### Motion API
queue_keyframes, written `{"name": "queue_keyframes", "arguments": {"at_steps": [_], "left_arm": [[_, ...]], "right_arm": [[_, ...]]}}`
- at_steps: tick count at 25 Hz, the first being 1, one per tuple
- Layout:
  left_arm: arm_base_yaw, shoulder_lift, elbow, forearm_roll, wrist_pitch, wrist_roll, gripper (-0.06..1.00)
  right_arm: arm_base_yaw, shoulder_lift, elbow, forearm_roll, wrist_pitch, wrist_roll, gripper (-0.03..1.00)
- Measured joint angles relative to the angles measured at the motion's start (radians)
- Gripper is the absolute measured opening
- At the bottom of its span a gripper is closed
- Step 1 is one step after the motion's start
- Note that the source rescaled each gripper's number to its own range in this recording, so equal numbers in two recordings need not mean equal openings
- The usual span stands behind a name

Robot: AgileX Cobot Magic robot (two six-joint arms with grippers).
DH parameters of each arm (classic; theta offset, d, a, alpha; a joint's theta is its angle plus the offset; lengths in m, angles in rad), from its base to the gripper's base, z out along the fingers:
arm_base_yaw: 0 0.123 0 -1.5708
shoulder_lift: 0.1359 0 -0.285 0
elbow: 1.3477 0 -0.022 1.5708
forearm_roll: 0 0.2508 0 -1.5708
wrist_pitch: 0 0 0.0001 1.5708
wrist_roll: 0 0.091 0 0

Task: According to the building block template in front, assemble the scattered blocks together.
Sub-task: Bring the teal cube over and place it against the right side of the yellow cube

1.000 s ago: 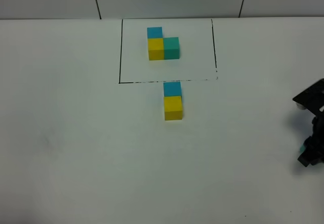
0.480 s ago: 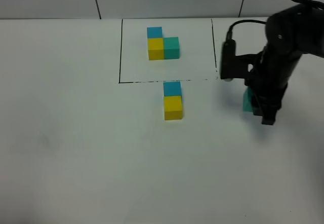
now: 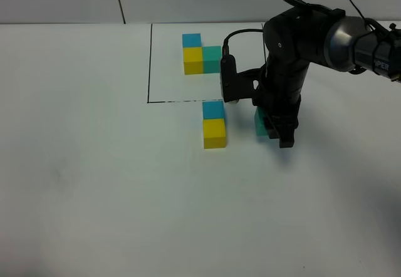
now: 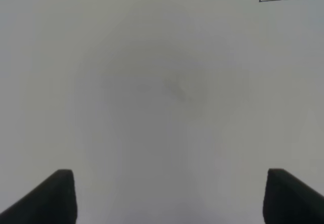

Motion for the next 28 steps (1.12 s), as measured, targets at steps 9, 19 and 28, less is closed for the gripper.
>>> {"name": "queue_keyframes", "arguments": {"at_steps": [9, 19, 28], "left_arm": [[0.0, 0.0, 0.0, 0.0, 0.0, 0.0, 0.99], [0.0, 0.0, 0.0, 0.0, 0.0, 0.0, 0.99], [0.0, 0.0, 0.0, 0.0, 0.0, 0.0, 0.99]], "right_arm": [[0.005, 0.059, -0.025, 0.036, -0.004, 0.002, 0.01], [0.021, 0.117, -0.077, 0.055, -0.001, 0.033, 0.01], [0.038, 0.15, -0.105, 0.048, 0.007, 0.052, 0.01]]}}
